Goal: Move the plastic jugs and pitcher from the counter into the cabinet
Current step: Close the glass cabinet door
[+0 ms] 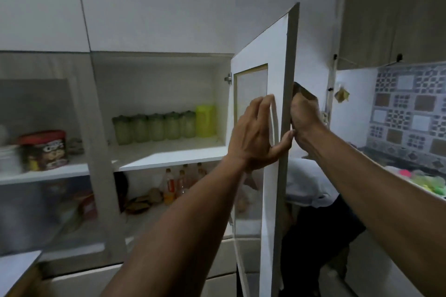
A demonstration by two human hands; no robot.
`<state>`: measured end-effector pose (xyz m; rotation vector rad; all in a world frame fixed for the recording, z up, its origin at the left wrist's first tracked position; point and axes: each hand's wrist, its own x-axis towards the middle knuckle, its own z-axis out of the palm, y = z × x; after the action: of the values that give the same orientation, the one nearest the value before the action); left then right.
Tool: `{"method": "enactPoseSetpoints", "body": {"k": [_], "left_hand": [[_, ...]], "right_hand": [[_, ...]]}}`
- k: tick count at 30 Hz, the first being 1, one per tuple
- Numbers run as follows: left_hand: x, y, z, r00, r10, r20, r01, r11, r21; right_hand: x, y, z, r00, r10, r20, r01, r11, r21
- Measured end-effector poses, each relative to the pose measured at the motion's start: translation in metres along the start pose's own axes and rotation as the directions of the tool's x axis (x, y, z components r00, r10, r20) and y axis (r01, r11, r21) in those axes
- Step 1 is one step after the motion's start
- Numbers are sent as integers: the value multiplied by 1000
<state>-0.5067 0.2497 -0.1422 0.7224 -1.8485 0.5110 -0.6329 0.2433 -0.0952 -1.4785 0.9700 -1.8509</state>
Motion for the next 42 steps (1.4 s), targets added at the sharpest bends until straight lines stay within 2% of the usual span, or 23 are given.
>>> {"method": "enactPoseSetpoints", "body": {"k": [3, 6, 9, 11, 17, 24, 30, 34, 36, 38, 42], "left_hand": [[-15, -28, -39, 1000, 28, 7, -29, 995, 99], [-34, -56, -81, 1000, 6, 21, -10, 978, 208], [-52, -85, -119, 996, -82, 34, 67, 941, 333], [-64, -106, -140, 980, -191, 50, 156, 903, 400], [-95, -169, -192, 841, -540, 25, 447, 721, 529], [-108, -265, -218, 723, -689, -60, 574, 550, 607], [-138, -377, -217, 811, -574, -112, 458, 505, 732], [-141, -428, -213, 888, -456, 55, 236, 556, 797], [-142, -449, -207, 880, -463, 102, 201, 558, 805], [-144, -465, -199, 858, -504, 96, 236, 554, 798], [-147, -500, -189, 838, -536, 103, 245, 538, 807]], "right_hand": [[-9, 3, 49, 996, -48, 81, 42, 997, 70], [-17, 11, 105, 987, -110, 118, 108, 994, 24], [-23, 23, 159, 960, -237, 147, 248, 967, -63], [-26, 31, 191, 941, -266, 210, 295, 947, -126], [-16, 59, 273, 852, -321, 413, 444, 861, -248], [5, 99, 364, 748, -403, 527, 639, 651, -410], [31, 147, 438, 721, -399, 567, 682, 556, -476], [46, 174, 469, 723, -396, 566, 689, 486, -538], [54, 185, 481, 713, -410, 569, 701, 432, -567], [61, 198, 491, 698, -398, 596, 716, 389, -579], [78, 221, 512, 685, -362, 633, 729, 359, -583]]}}
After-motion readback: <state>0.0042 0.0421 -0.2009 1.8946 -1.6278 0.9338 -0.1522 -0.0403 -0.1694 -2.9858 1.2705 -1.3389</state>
